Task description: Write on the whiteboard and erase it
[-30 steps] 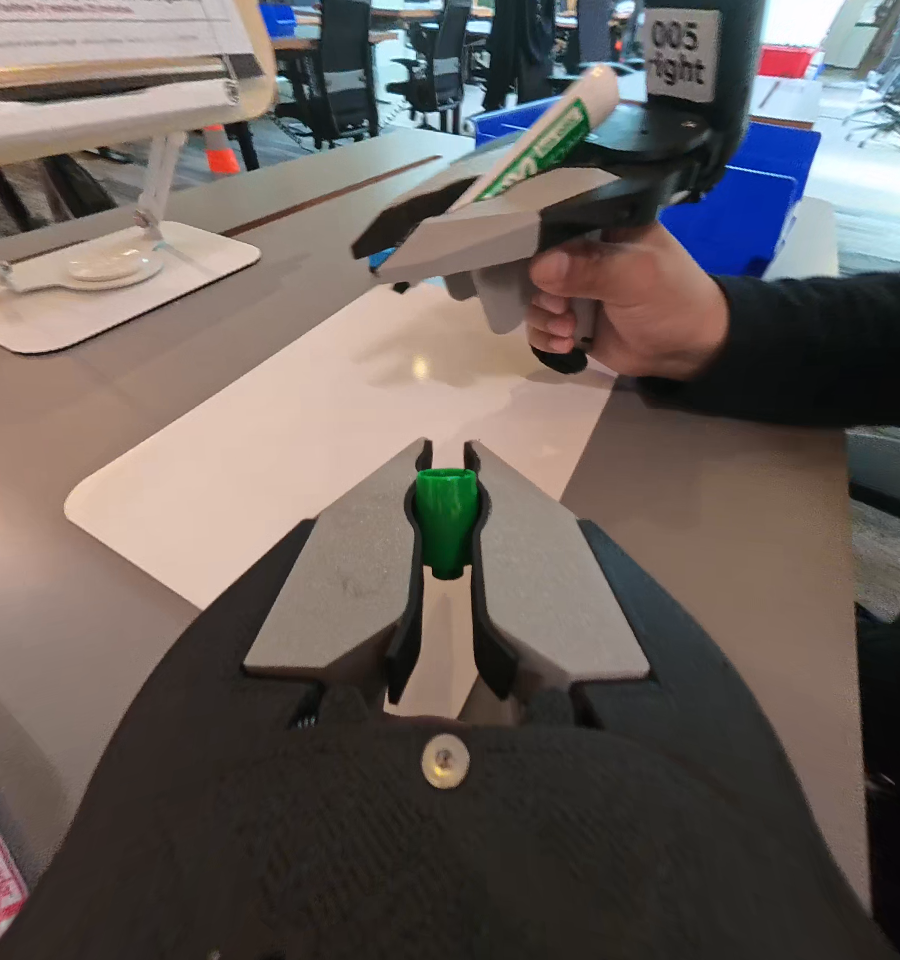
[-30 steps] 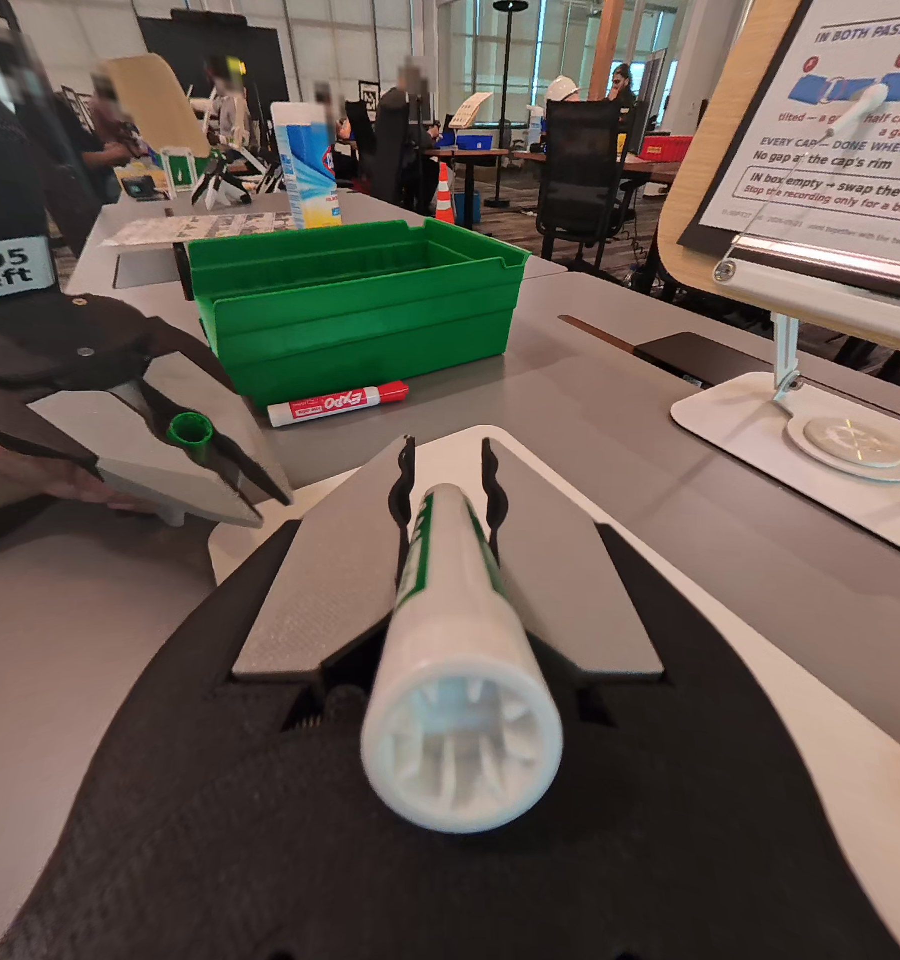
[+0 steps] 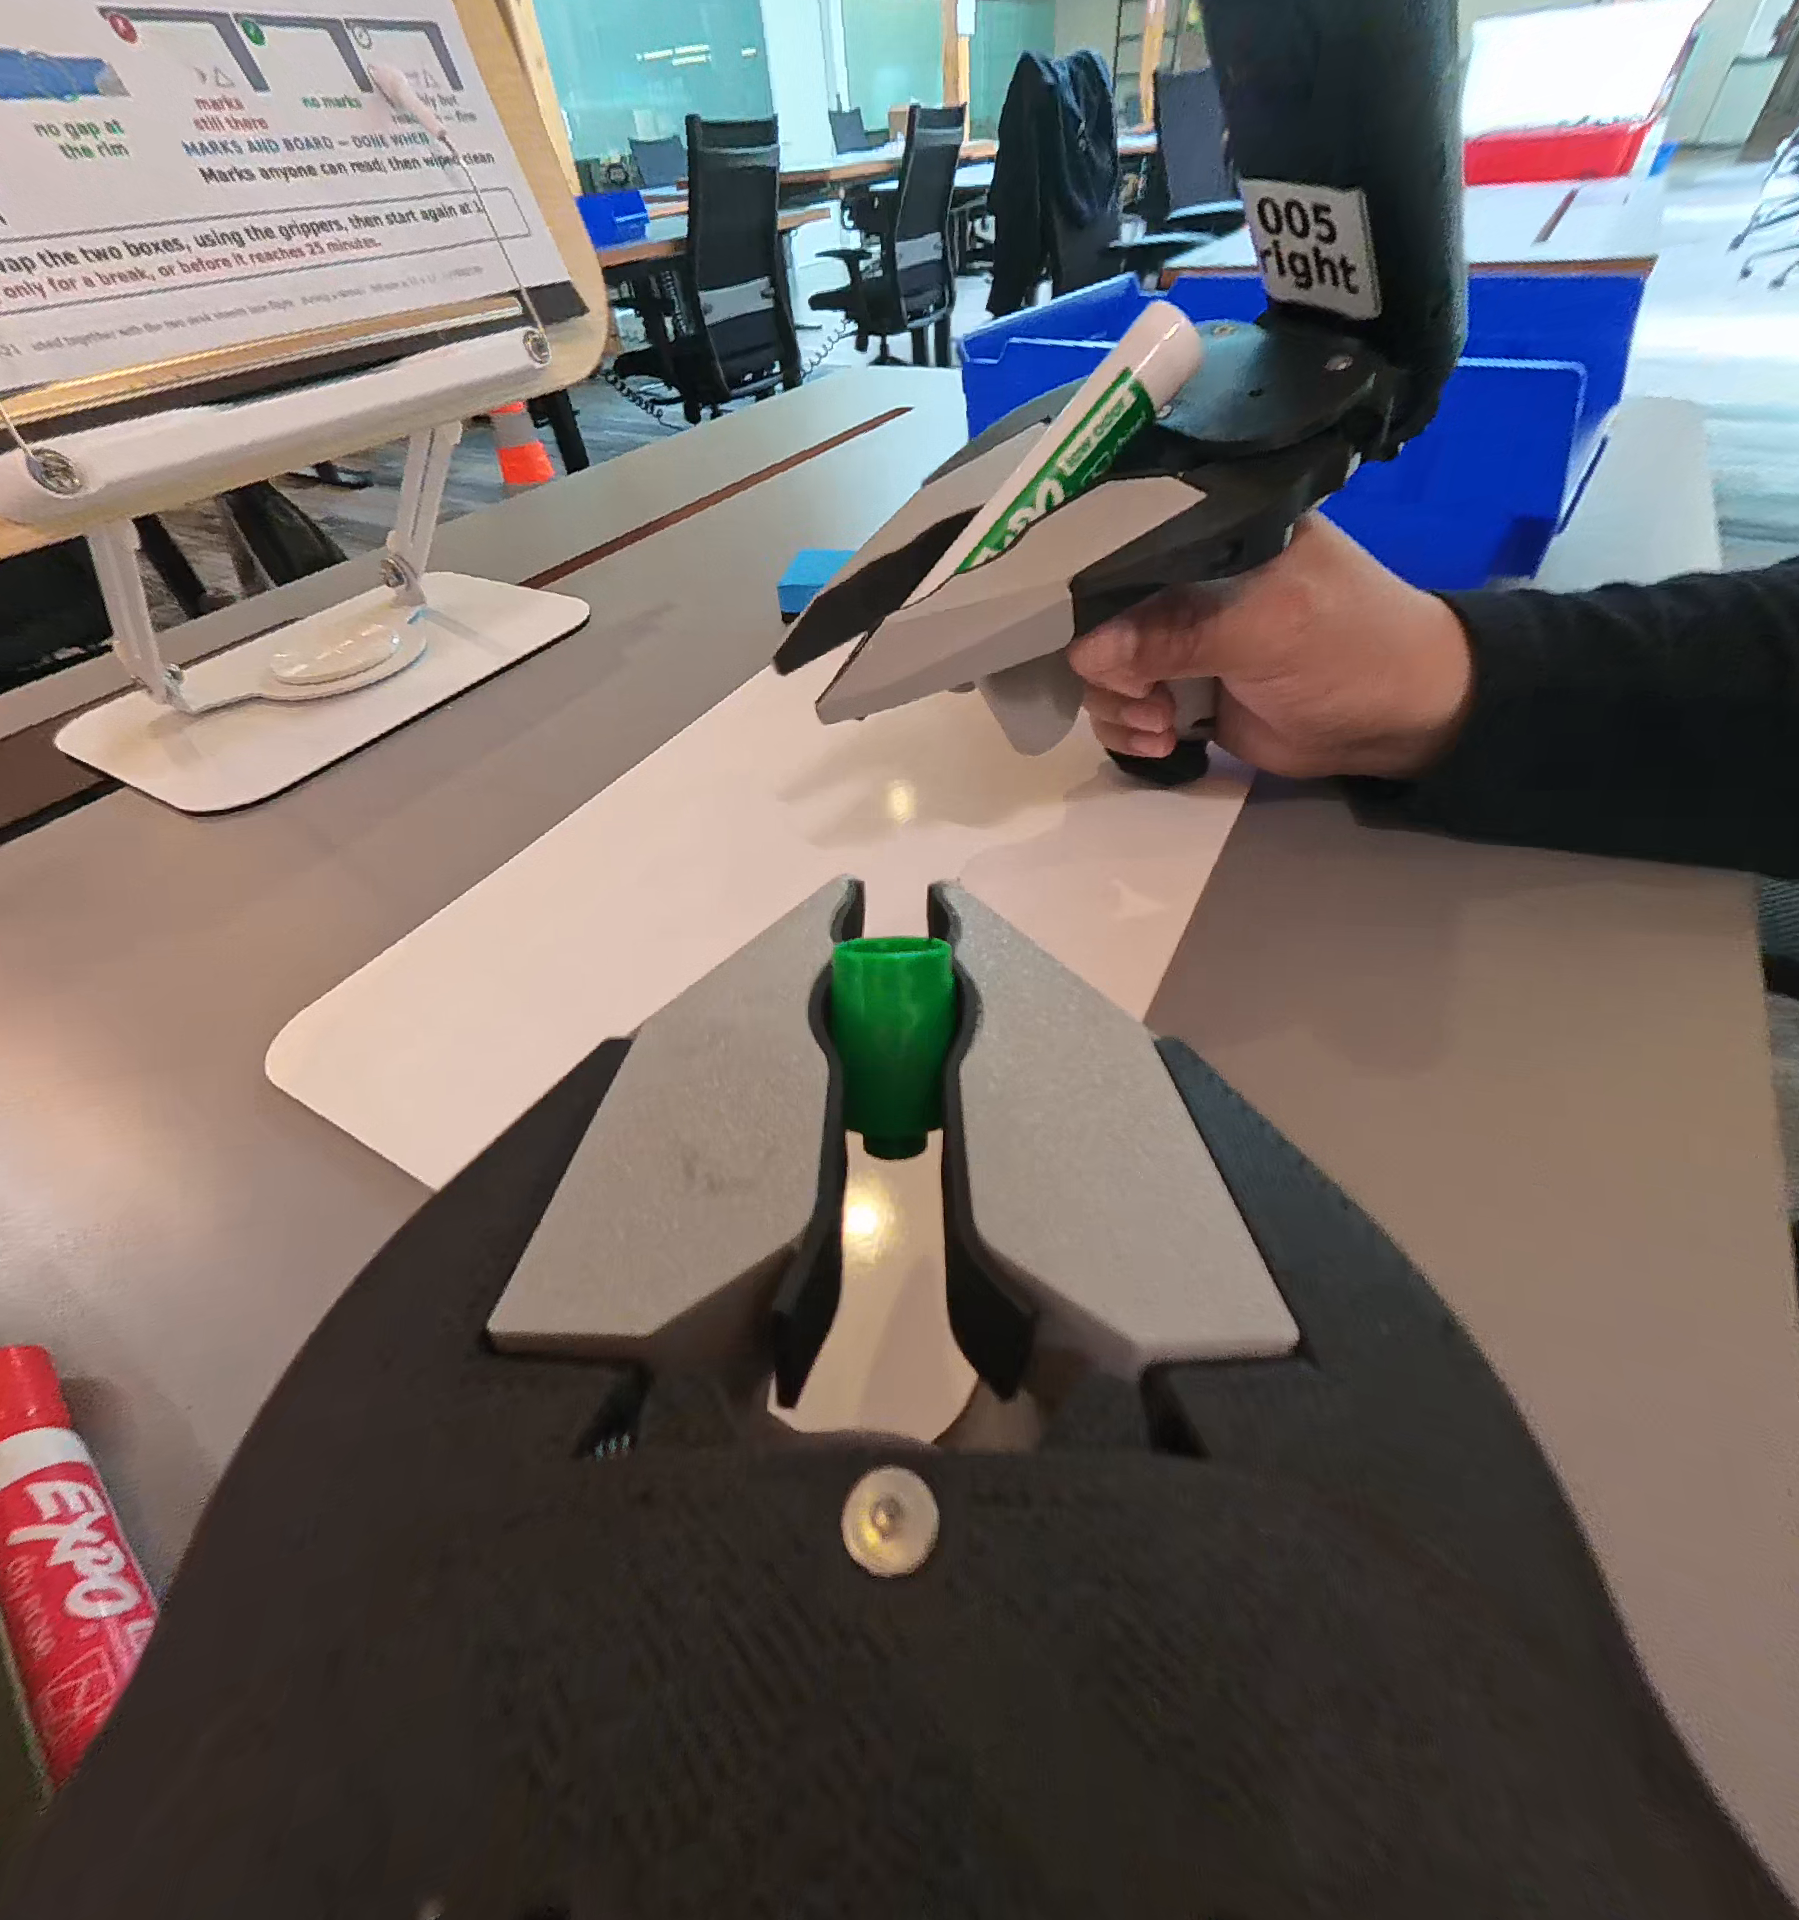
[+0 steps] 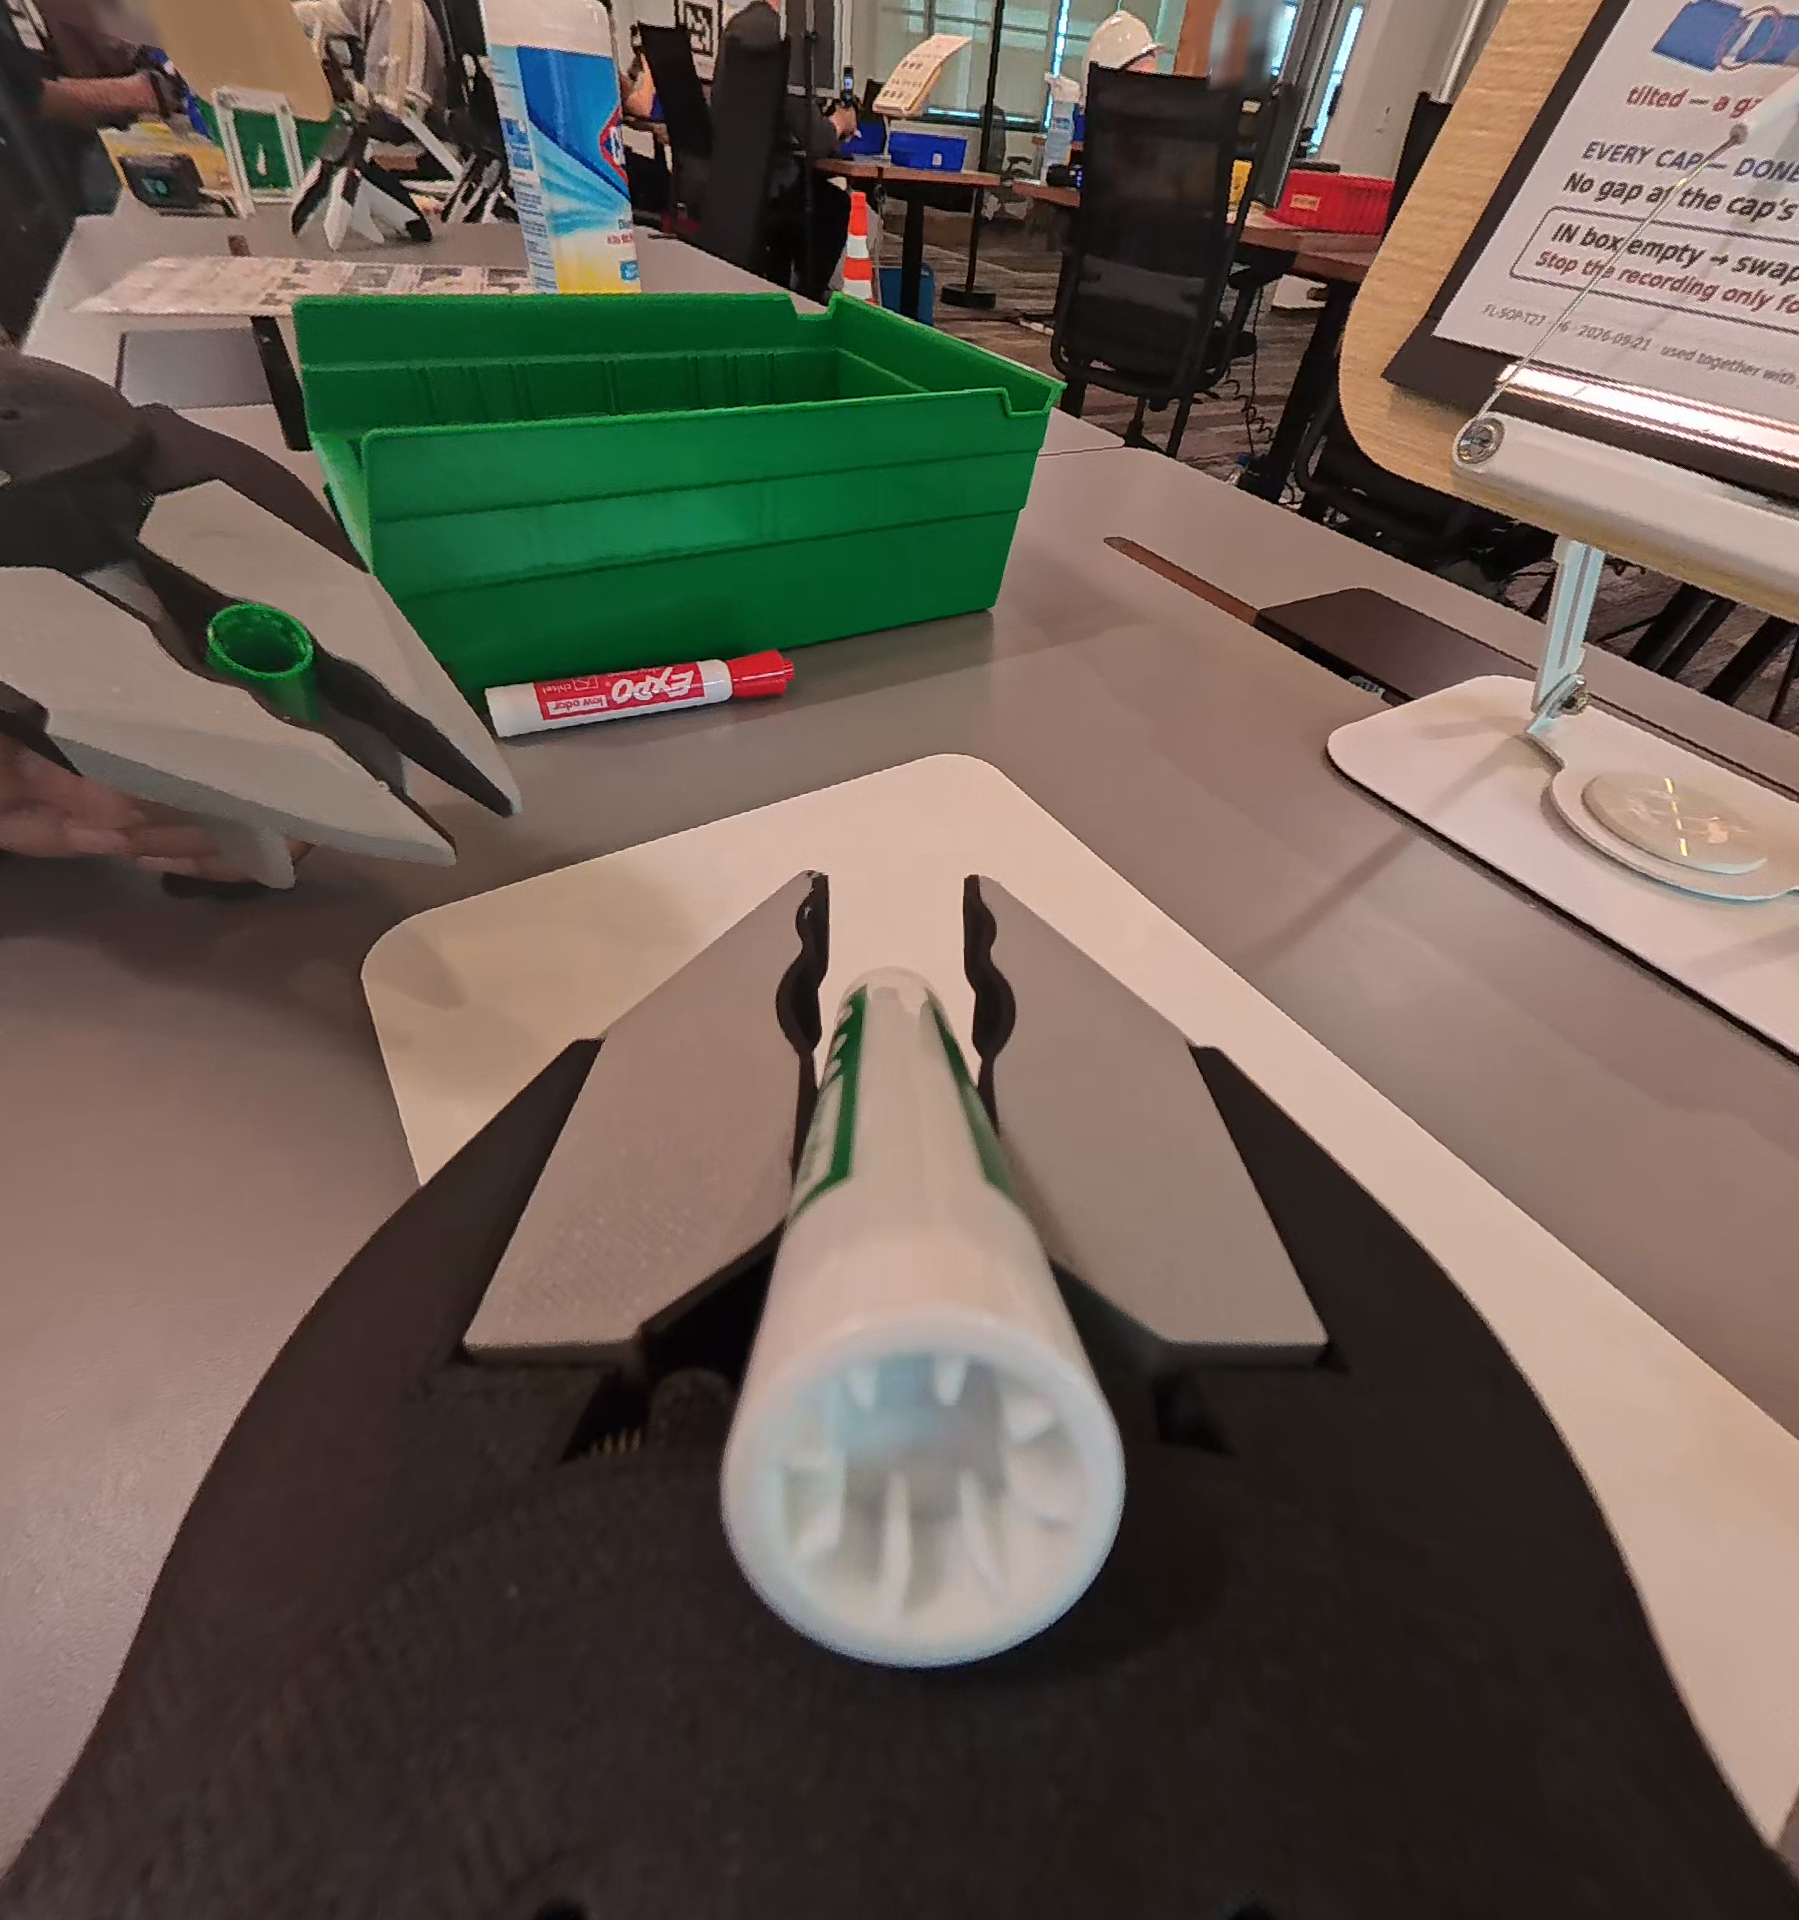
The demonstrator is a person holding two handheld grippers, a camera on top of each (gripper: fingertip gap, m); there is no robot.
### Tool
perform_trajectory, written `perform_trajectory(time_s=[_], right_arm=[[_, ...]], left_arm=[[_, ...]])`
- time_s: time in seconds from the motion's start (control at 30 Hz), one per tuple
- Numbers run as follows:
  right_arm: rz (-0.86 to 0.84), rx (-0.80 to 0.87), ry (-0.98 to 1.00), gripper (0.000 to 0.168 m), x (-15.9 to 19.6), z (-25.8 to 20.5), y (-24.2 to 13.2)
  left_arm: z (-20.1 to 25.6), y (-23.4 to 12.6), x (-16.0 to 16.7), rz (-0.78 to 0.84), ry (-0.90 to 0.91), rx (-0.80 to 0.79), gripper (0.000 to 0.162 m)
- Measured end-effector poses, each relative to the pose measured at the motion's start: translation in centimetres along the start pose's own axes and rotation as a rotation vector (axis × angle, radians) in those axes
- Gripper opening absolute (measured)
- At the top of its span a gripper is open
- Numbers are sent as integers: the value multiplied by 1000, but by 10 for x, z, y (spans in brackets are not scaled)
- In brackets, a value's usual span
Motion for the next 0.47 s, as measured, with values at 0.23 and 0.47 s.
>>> perform_trajectory(time_s=[0.23,0.47], right_arm=[[0,-3,-14,23,-1,-3,-1],[-2,29,-20,23,-1,1,-4]], left_arm=[[4,5,3,-22,107,-45,10],[2,0,2,3,120,-54,10]])
Point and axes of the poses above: each gripper's, where its closed fingertips meet, y out along the fingers, x out of its underside, z = x × y across the jaws, the point moved 4 cm from there along -y, back along the fingers, and after that the axes turned 15 degrees about -y, right-handed, at the moved point
